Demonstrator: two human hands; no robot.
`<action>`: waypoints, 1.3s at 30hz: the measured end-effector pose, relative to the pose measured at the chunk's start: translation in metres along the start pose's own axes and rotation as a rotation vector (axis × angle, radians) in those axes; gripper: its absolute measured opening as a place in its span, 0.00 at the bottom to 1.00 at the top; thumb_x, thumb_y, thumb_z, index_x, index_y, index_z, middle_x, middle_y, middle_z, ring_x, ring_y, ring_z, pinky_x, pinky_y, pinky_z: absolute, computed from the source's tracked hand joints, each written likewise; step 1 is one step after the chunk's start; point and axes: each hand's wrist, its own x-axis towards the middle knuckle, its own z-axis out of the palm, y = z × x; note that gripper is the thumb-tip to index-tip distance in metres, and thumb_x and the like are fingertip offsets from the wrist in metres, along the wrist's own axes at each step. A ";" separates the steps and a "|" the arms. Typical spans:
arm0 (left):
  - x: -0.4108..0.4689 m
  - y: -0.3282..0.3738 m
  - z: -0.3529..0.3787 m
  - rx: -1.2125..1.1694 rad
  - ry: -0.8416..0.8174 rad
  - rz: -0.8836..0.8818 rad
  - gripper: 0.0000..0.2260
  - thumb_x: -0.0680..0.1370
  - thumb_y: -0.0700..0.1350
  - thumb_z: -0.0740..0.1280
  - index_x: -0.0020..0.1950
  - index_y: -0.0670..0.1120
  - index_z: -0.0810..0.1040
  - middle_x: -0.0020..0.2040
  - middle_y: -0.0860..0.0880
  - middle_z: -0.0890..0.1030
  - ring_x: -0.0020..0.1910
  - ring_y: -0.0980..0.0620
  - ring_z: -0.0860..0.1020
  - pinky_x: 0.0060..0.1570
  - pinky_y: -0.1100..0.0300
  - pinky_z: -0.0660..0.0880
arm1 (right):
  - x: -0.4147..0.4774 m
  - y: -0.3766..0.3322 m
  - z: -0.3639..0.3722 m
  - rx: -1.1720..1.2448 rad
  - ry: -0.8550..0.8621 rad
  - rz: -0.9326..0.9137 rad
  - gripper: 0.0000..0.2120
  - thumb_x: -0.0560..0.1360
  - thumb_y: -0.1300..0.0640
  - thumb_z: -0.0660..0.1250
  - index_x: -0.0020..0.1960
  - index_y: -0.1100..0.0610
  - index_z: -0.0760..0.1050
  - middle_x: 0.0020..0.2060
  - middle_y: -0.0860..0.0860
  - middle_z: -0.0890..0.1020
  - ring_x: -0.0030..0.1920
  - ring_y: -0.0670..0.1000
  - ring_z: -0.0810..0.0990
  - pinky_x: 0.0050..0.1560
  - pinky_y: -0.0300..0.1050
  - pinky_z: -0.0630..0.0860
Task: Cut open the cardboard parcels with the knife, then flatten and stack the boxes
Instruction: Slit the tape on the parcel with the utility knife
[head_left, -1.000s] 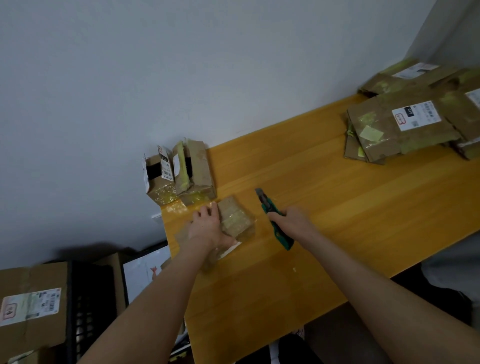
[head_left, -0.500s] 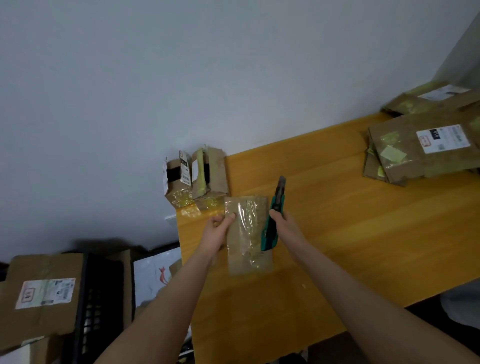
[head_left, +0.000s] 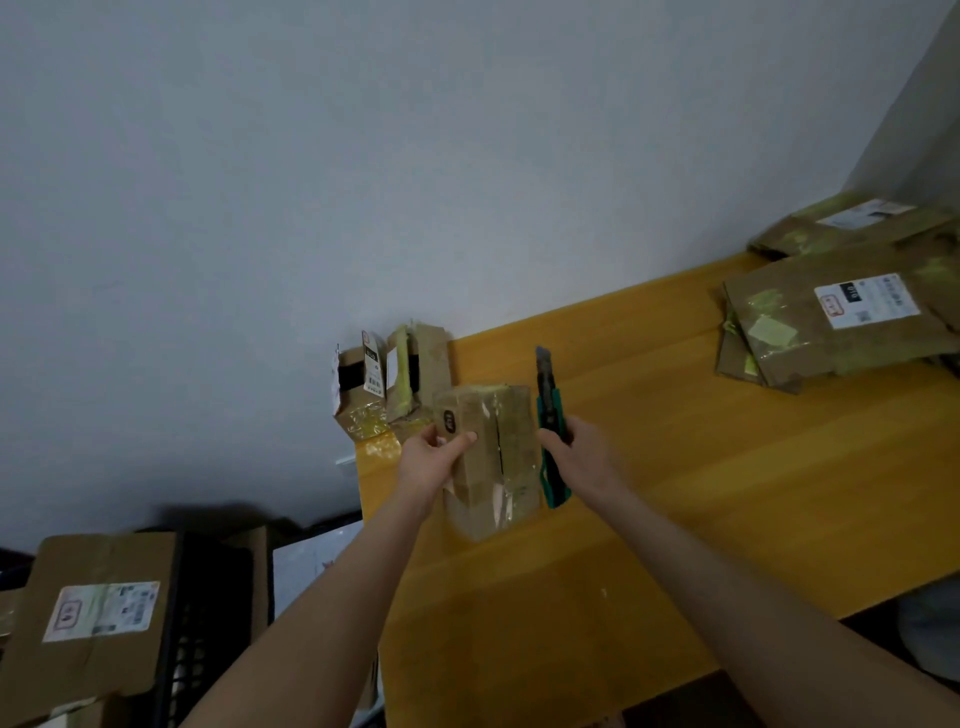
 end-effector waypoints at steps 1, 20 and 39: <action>0.001 0.000 0.000 0.022 0.016 -0.006 0.28 0.72 0.50 0.75 0.68 0.41 0.73 0.54 0.45 0.81 0.50 0.49 0.80 0.45 0.59 0.77 | -0.005 0.002 -0.001 -0.096 0.003 -0.036 0.11 0.80 0.46 0.59 0.50 0.54 0.72 0.38 0.48 0.78 0.36 0.48 0.78 0.31 0.42 0.73; -0.009 0.012 0.017 0.223 0.111 0.055 0.18 0.71 0.51 0.75 0.57 0.44 0.79 0.48 0.47 0.82 0.48 0.47 0.81 0.52 0.48 0.79 | -0.025 -0.028 -0.005 -0.827 -0.067 -0.278 0.19 0.81 0.51 0.55 0.71 0.54 0.61 0.31 0.48 0.70 0.29 0.49 0.70 0.27 0.42 0.65; -0.005 0.011 0.021 0.214 0.104 0.060 0.20 0.73 0.50 0.74 0.61 0.42 0.77 0.52 0.48 0.81 0.52 0.47 0.79 0.53 0.52 0.78 | -0.040 0.000 -0.004 -0.735 -0.402 -0.132 0.17 0.79 0.43 0.57 0.55 0.56 0.73 0.41 0.51 0.76 0.42 0.53 0.76 0.37 0.44 0.71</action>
